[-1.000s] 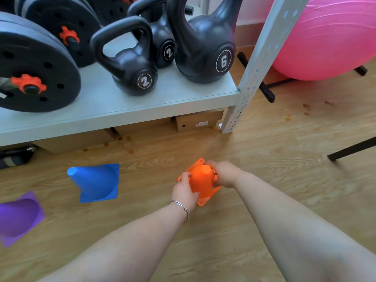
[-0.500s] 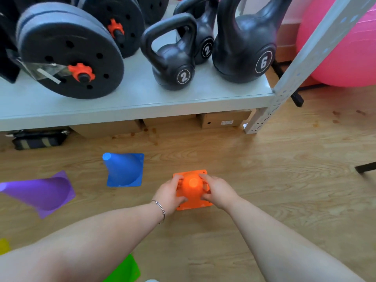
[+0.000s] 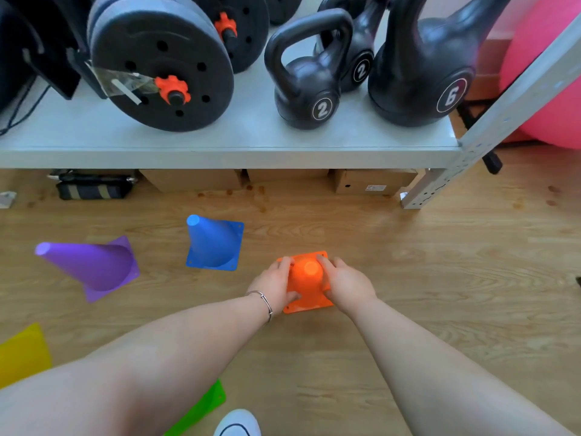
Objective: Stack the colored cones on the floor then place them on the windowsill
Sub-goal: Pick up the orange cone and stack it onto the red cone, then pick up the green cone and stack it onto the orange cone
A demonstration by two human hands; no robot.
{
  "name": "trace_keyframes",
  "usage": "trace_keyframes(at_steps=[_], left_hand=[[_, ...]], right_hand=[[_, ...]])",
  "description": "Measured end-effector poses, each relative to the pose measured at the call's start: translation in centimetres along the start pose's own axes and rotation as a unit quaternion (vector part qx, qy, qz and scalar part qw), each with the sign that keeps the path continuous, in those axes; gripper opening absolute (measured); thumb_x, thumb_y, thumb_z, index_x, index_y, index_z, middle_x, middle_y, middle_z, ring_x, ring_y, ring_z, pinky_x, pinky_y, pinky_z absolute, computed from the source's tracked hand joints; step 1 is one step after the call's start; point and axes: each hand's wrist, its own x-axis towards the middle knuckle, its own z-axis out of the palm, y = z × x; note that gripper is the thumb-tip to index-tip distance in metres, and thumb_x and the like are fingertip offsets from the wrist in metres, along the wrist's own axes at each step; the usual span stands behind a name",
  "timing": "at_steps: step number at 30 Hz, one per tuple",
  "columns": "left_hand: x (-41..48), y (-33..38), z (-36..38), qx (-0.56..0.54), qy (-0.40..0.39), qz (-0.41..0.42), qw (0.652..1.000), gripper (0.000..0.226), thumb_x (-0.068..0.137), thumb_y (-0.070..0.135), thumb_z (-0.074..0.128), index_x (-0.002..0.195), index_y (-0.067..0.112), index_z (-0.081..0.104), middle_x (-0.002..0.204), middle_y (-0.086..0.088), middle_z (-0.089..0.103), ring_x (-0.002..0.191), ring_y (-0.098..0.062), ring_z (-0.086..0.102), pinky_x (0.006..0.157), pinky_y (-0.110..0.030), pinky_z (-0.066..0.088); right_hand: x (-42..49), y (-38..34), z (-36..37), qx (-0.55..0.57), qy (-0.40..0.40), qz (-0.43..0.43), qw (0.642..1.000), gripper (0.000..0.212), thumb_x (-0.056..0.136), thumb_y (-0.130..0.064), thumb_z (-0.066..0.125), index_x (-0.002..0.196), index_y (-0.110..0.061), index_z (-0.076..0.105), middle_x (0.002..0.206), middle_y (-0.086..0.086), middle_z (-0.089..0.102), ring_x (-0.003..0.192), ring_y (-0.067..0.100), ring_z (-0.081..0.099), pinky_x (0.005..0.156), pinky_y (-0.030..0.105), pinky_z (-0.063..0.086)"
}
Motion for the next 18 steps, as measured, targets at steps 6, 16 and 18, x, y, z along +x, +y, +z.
trace_keyframes(at_steps=[6,16,18], left_hand=[[-1.9,-0.4,-0.1,0.239,0.108,-0.025,0.965,0.088,0.078,0.047,0.066,0.147,0.018,0.02,0.145,-0.015,0.037,0.128,-0.033,0.038,0.104,-0.045,0.034],[-4.9,-1.6,-5.7,0.282,0.205,-0.006,0.937,0.071,0.086,0.034,0.056,0.145,0.012,0.024,0.149,-0.018,0.032,0.137,-0.035,0.029,0.113,-0.05,0.026],[-6.1,-2.2,-7.4,0.286,0.216,0.006,0.934,0.065,0.086,0.026,0.055,0.143,0.01,0.027,0.145,-0.018,0.038,0.133,-0.035,0.034,0.11,-0.048,0.03]], right_hand=[[-0.4,0.2,-0.3,-0.177,0.163,0.005,0.971,0.065,0.062,-0.012,0.094,0.125,-0.021,0.078,0.102,0.012,0.081,0.095,0.036,0.077,0.075,0.046,0.063],[-1.3,-4.1,-7.5,-0.161,0.202,-0.033,0.966,0.065,0.081,-0.016,0.081,0.144,-0.014,0.063,0.132,0.012,0.073,0.132,0.038,0.064,0.111,0.054,0.052],[-1.3,-6.5,-8.8,-0.157,0.217,-0.063,0.961,0.064,0.074,-0.011,0.084,0.136,-0.012,0.068,0.122,0.013,0.077,0.123,0.039,0.069,0.105,0.054,0.057]])
